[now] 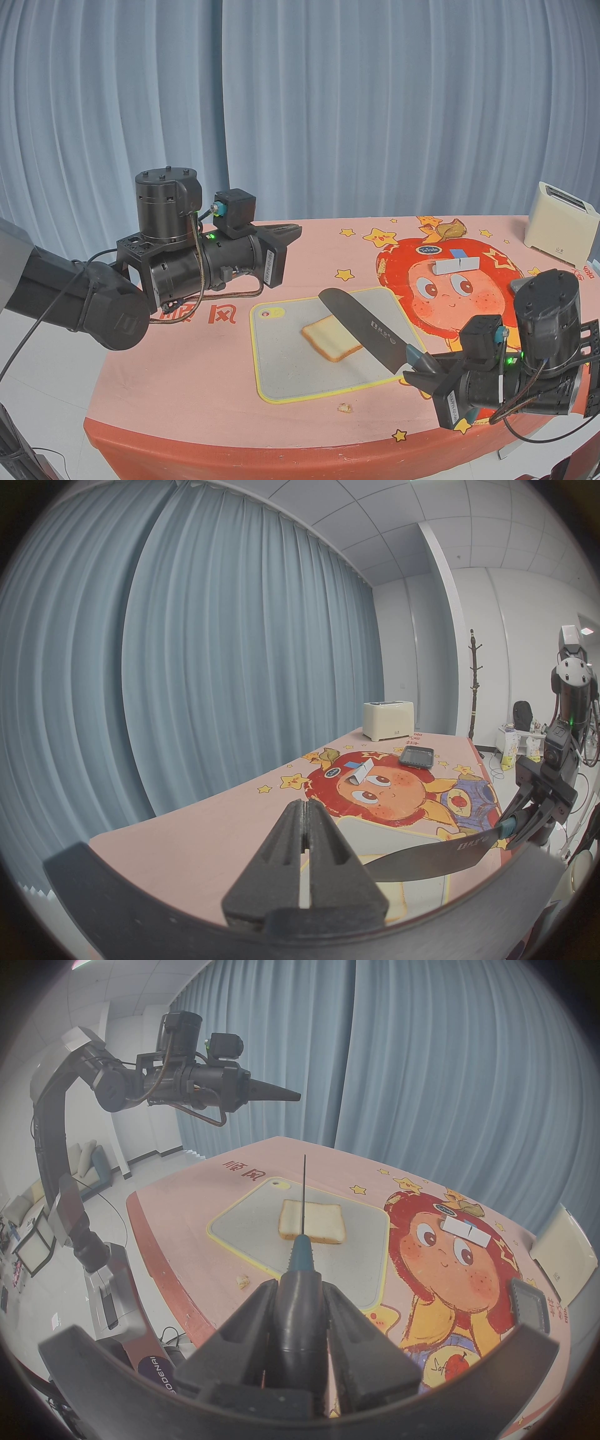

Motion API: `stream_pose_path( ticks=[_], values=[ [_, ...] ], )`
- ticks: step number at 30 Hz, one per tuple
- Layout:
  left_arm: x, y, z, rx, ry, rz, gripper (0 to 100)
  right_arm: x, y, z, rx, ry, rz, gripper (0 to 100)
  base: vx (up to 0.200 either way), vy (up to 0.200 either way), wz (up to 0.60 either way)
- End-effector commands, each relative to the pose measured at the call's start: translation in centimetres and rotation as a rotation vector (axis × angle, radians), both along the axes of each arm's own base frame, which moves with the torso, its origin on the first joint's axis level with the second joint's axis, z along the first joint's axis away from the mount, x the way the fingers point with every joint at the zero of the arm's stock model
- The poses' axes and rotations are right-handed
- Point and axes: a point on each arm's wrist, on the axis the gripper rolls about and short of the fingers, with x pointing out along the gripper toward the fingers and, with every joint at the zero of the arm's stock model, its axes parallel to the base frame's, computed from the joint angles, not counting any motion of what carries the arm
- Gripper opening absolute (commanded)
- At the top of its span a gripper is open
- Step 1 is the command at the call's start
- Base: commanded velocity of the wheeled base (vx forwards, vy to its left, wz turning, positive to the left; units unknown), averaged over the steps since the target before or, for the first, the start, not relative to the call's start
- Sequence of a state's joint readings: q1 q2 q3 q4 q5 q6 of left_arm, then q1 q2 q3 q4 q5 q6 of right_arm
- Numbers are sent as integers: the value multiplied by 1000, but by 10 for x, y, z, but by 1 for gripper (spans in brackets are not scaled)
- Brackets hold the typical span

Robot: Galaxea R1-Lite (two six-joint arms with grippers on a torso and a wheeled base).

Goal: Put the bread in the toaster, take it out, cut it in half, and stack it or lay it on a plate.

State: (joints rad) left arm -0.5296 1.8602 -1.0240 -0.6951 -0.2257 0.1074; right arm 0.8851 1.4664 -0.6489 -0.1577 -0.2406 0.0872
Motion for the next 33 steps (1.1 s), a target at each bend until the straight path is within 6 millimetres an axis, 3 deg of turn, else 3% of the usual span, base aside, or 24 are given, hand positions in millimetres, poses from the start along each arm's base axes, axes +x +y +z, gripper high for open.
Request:
stream_pose_path(
  ticks=[1,33],
  values=[
    [2,-1,-3,3,5,1,0,0,0,0,1,-1,0,0,0,0,0],
    [7,-4,-9,12,20,1,0,0,1,0,-2,-2,0,0,0,0,0]
  ],
)
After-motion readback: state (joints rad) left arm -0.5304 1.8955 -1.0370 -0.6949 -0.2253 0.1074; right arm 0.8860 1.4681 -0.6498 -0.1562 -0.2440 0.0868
